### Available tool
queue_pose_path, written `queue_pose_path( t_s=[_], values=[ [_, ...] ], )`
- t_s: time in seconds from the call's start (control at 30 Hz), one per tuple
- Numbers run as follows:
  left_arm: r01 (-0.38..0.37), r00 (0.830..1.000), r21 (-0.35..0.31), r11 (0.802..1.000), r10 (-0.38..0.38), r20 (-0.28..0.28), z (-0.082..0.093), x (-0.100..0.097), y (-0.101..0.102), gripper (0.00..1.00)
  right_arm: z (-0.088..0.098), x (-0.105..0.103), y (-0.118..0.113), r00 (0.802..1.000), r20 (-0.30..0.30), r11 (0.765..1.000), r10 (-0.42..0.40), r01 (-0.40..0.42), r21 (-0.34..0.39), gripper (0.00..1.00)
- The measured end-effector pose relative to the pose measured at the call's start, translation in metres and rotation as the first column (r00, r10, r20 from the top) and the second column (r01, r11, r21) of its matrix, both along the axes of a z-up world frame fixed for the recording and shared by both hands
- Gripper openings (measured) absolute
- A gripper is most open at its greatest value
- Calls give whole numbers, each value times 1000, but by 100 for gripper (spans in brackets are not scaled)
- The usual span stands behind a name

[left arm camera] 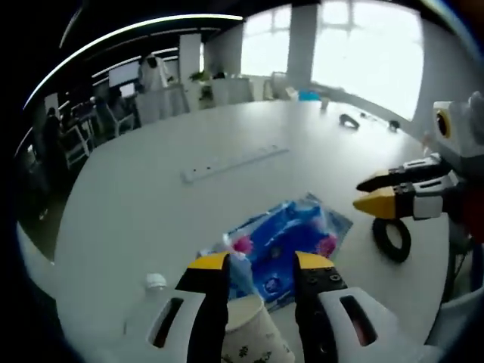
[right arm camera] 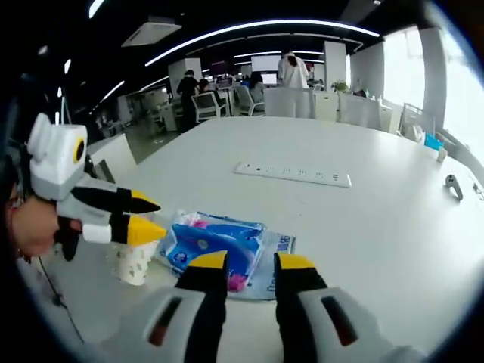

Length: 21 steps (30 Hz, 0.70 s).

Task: Arrange the tabletop items into an orderly group along one side of the table until the central work area is clear of visible clutter.

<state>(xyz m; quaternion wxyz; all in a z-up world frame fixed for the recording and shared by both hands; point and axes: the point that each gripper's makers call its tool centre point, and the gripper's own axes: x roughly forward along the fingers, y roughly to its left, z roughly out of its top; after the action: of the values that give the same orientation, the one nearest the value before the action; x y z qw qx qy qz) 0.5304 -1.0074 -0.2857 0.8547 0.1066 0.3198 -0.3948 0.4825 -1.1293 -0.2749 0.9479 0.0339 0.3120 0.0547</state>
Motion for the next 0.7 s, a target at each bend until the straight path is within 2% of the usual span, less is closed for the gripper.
queue_pose_path(
  t_s=[0.37, 0.5, 0.7],
  values=[
    [29, 1000, 61, 998, -29, 8, -8, 5, 0, 31, -15, 9, 3, 999, -30, 1000, 12, -12, -8, 23],
    [20, 1000, 59, 998, -20, -2, -10, 10, -2, 30, -21, 14, 3, 999, -43, 1000, 12, -12, -11, 22],
    [21, 1000, 93, 995, -20, -19, -18, 13, -2, 30, -28, 20, 1, 998, -57, 1000, 8, -9, -8, 21]
  ],
)
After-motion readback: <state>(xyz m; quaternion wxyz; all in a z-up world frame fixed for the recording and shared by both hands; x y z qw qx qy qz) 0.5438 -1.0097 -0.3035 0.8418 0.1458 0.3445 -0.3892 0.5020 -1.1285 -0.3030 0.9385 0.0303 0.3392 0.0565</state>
